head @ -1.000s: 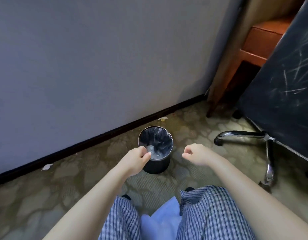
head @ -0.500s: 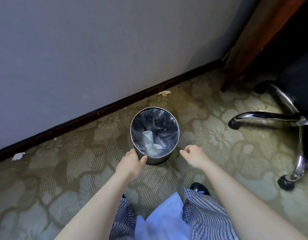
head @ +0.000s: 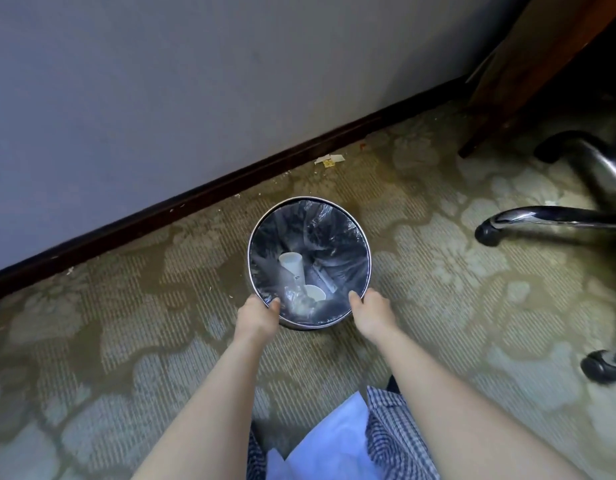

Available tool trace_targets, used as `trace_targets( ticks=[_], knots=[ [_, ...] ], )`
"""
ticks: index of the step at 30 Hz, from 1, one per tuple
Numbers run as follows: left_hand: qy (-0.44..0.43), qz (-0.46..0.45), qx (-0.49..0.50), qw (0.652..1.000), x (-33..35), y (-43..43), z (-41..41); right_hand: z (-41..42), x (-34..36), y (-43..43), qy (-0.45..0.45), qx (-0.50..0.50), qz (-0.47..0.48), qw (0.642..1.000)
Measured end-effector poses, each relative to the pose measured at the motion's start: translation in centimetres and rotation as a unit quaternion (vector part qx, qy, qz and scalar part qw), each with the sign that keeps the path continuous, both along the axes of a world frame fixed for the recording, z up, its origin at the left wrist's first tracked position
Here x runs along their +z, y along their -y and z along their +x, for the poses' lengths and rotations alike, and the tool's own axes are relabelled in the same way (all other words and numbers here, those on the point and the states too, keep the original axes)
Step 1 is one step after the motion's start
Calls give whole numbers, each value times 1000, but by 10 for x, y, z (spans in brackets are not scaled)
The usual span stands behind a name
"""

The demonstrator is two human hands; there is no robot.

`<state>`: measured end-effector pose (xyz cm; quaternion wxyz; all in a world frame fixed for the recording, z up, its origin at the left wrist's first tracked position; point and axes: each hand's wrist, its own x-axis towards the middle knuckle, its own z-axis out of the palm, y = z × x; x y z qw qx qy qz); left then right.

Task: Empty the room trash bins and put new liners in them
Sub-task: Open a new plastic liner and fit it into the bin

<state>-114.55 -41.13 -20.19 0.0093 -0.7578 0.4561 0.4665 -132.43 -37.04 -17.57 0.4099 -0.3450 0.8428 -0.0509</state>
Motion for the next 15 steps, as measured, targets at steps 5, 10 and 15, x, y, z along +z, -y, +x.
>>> trace_targets(
  ticks=[5, 10, 15],
  knots=[
    [23, -22, 36, 999, -10, 1, -4, 0, -5, 1, -11, -34, -24, 999],
    [15, -51, 30, 998, -3, -3, -4, 0, 3, 0, -14, -46, -38, 998],
    [-1, -90, 12, 996, 21, -7, -3, -3, 27, -3, -11, -42, -66, 997]
  ],
)
